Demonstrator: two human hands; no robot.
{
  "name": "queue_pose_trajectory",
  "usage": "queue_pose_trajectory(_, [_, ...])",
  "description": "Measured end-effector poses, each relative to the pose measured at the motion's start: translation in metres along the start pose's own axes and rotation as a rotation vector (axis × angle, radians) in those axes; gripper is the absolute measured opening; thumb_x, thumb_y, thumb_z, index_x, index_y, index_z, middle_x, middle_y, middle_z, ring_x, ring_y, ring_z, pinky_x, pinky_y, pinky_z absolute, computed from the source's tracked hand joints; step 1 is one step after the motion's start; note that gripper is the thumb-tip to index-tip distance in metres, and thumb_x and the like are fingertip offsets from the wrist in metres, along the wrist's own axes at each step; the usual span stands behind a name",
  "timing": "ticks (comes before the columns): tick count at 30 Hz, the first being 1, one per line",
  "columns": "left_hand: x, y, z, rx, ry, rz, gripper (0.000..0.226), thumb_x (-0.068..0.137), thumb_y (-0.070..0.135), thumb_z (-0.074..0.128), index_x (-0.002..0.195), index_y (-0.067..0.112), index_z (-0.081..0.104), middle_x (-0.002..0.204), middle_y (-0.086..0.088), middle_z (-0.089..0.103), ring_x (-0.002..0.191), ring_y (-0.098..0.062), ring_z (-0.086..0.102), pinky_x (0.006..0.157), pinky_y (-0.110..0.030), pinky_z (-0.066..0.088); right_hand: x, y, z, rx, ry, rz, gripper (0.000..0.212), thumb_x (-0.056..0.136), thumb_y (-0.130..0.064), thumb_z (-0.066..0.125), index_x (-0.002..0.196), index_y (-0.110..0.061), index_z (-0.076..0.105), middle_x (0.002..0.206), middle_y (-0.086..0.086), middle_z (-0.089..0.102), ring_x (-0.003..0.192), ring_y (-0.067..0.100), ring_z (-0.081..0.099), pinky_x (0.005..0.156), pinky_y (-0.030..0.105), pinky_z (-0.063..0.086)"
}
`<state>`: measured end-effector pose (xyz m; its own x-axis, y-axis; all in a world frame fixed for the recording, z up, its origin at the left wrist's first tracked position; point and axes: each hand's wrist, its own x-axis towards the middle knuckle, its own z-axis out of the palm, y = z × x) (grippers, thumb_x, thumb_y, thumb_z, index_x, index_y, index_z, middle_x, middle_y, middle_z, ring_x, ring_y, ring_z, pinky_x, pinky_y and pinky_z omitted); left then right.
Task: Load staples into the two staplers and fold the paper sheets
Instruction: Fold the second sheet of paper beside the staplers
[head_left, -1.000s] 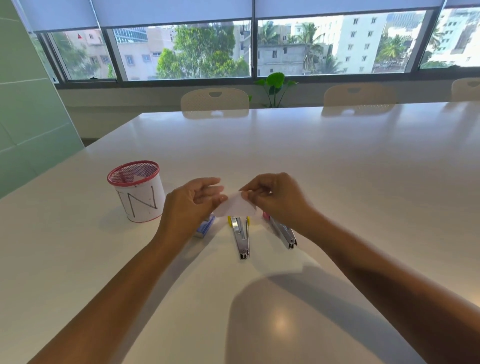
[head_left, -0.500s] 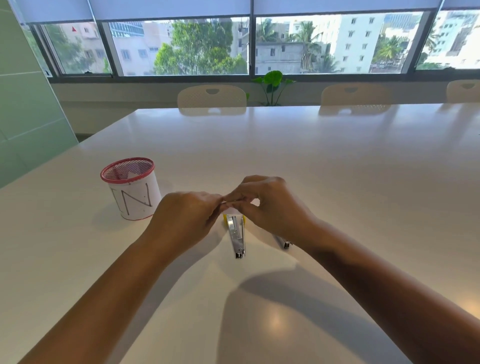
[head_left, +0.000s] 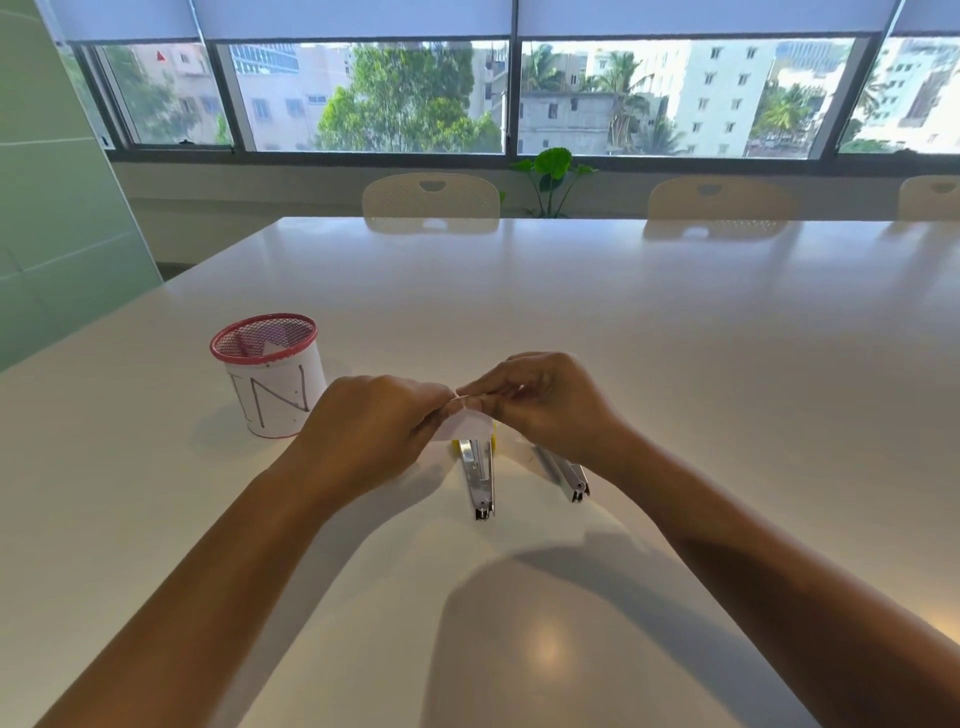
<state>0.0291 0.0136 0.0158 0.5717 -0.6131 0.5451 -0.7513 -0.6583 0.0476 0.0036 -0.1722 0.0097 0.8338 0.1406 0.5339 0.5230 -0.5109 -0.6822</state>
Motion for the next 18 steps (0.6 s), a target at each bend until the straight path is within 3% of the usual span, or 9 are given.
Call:
queue_pose_trajectory(3, [0.000,-0.014,-0.005,0.027,-0.088,-0.122,0.032,0.093,0.038,0.037,0.099,0.027,0.067,0.095,-0.004,0.072,0.083,-0.027,0.066,0.067,-0.029,0.047,0.002,0.009,-0.014,0.048,0.065,0.139,0.017,0.077,-0.008,0.071,0.088,-0.020,0.074,0.065,-0.013,0.068,0.055,0.005,0.061,0.060,0.016,0.050])
queue_pose_trajectory(7, [-0.005,-0.042,-0.004,0.030,-0.085,-0.317,0.024,0.093,0.024,0.046,0.103,0.019,0.068,0.099,-0.005,0.073,0.082,-0.023,0.067,0.074,-0.035,0.054,0.003,0.032,-0.056,0.271,0.335,0.349,0.020,0.082,-0.003,0.064,0.101,0.001,0.067,0.058,-0.012,0.069,0.054,0.001,0.060,0.060,0.015,0.053])
queue_pose_trajectory(9, [-0.003,-0.037,0.008,-0.201,-0.029,-0.383,0.025,0.092,0.024,0.047,0.100,0.014,0.068,0.093,-0.003,0.073,0.074,-0.015,0.068,0.071,-0.032,0.055,0.003,0.035,-0.061,0.404,0.355,0.411,0.019,0.084,-0.006,0.062,0.101,0.003,0.066,0.061,-0.009,0.070,0.058,0.004,0.063,0.059,0.016,0.053])
queue_pose_trajectory(12, [0.002,-0.010,0.021,-0.736,0.036,-0.510,0.017,0.087,0.018,0.055,0.097,0.013,0.068,0.078,0.005,0.070,0.058,0.001,0.063,0.055,-0.013,0.051,0.005,0.028,-0.049,0.551,0.288,0.467,0.013,0.084,-0.010,0.062,0.095,-0.004,0.067,0.067,-0.005,0.072,0.061,0.006,0.065,0.060,0.016,0.053])
queue_pose_trajectory(15, [0.002,0.004,0.030,-0.913,-0.008,-0.506,0.014,0.083,0.021,0.061,0.095,0.024,0.065,0.066,0.018,0.070,0.059,0.004,0.059,0.049,-0.014,0.048,0.006,0.016,-0.035,0.554,0.221,0.484,0.016,0.080,-0.012,0.066,0.094,-0.005,0.068,0.069,-0.002,0.071,0.061,0.008,0.064,0.063,0.017,0.055])
queue_pose_trajectory(18, [0.003,0.009,0.032,-1.040,-0.017,-0.517,0.011,0.084,0.021,0.058,0.091,0.022,0.066,0.067,0.017,0.072,0.056,0.001,0.057,0.045,-0.016,0.046,0.004,0.009,-0.023,0.485,0.186,0.509,0.009,0.080,-0.013,0.067,0.088,-0.010,0.069,0.073,0.002,0.069,0.063,0.011,0.064,0.064,0.017,0.056])
